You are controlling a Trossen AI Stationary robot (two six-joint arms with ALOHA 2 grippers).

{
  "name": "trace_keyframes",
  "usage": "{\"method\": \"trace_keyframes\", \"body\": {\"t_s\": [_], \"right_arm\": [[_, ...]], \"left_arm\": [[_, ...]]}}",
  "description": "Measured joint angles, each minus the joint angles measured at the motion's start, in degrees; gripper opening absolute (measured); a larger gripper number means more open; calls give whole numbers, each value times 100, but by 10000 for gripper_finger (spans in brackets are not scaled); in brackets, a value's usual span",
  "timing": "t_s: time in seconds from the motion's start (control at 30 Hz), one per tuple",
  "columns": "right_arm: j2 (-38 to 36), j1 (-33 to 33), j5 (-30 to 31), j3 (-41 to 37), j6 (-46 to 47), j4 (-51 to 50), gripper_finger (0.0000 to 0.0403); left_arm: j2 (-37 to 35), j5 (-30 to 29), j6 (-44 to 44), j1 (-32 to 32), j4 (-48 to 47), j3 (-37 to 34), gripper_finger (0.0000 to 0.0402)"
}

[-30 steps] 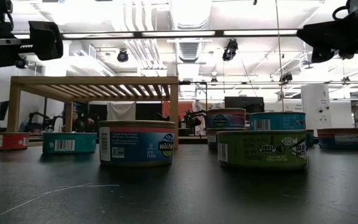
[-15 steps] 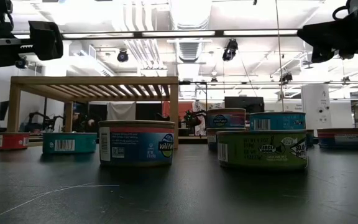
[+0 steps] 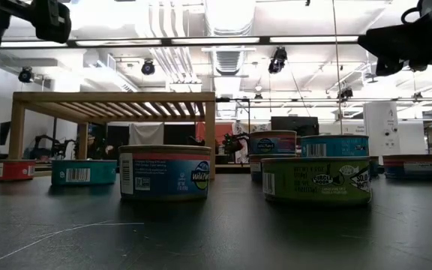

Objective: Stack canned seafood by type on shelf

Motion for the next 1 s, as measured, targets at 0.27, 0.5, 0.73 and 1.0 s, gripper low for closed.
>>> {"method": "trace_keyframes", "body": {"t_s": [0.27, 0.5, 0.73, 1.0], "right_arm": [[0, -1, -2, 0, 1384, 259, 84], [2, -1, 72, 0, 1599, 468, 67], [49, -1, 365, 0, 1719, 547, 67], [244, -1, 1108, 0, 1028, 1099, 86]], "left_arm": [[15, -131, -545, 2, 358, 0, 346], [20, -536, 527, 4, 767, 0, 346], [35, -564, 1557, 4, 761, 0, 346], [287, -564, 1685, 4, 791, 0, 346]]}}
